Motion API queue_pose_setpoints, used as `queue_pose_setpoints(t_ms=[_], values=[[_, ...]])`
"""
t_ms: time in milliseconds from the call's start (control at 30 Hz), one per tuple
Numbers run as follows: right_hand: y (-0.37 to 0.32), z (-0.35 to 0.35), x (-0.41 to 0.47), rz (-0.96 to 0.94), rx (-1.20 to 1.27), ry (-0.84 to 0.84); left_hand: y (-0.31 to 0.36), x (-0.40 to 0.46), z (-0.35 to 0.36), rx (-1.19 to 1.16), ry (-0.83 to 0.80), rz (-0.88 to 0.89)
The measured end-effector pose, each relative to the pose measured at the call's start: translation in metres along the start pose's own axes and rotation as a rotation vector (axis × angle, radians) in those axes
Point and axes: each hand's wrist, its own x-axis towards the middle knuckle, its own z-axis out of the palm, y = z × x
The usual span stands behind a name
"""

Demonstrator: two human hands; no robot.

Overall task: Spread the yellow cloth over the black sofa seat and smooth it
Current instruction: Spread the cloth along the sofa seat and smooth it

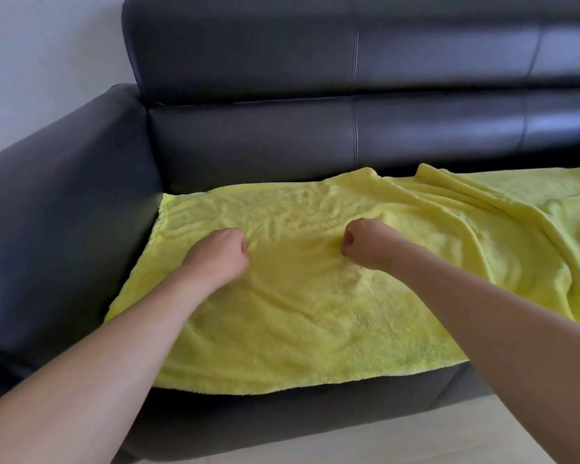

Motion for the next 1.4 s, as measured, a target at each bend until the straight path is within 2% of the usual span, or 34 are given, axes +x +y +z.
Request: queue_pose_setpoints(t_ms=[167, 233, 333, 467, 533, 633, 667, 767, 833, 900, 967, 1033, 1100, 1167, 1233, 1400], values=[[-0.005, -0.007, 0.007, -0.005, 0.095, -0.045, -0.006, 0.019, -0.018, -0.309, 0.047, -0.188], [-0.008, -0.007, 0.009, -0.015, 0.037, -0.031, -0.004, 0.026, -0.026, -0.363, 0.117, -0.212], [-0.012, -0.003, 0.016, -0.006, -0.029, 0.020, 0.002, 0.028, -0.023, -0.239, 0.236, -0.173], [-0.017, -0.008, 0.023, 0.023, -0.021, 0.020, 0.000, 0.023, 0.011, 0.020, 0.149, -0.054], [-0.017, -0.017, 0.024, 0.030, -0.001, 0.028, -0.002, 0.023, 0.014, -0.045, 0.246, -0.042], [-0.018, -0.038, 0.026, 0.036, -0.005, 0.047, -0.002, 0.021, 0.014, -0.152, 0.521, 0.018], [-0.018, -0.041, 0.029, 0.042, 0.007, 0.073, -0.004, 0.021, 0.017, -0.149, 0.532, 0.037], [-0.024, -0.028, 0.026, 0.076, -0.018, 0.104, -0.011, 0.016, 0.026, -0.056, 0.312, 0.053], [-0.026, -0.008, 0.012, 0.012, -0.132, 0.132, -0.011, 0.008, 0.019, -0.115, 0.227, 0.081], [-0.029, 0.006, -0.019, -0.188, -0.132, 0.308, -0.010, -0.014, 0.002, -0.195, 0.179, 0.176], [-0.029, 0.011, -0.054, -0.452, -0.019, 0.387, -0.011, -0.046, -0.015, -0.268, 0.007, 0.266], [-0.024, 0.016, -0.083, -0.620, 0.004, 0.214, -0.015, -0.077, -0.025, -0.264, -0.288, 0.264], [-0.018, 0.024, -0.103, -0.657, -0.081, 0.025, -0.019, -0.098, -0.026, -0.084, -0.473, 0.277], [-0.014, 0.034, -0.115, -0.679, -0.162, 0.024, -0.021, -0.108, -0.022, 0.073, -0.504, 0.317], [-0.015, 0.040, -0.121, -0.702, -0.208, 0.085, -0.019, -0.109, -0.018, 0.160, -0.451, 0.376], [-0.018, 0.045, -0.123, -0.819, -0.180, 0.182, -0.016, -0.107, -0.016, 0.135, -0.245, 0.463]])
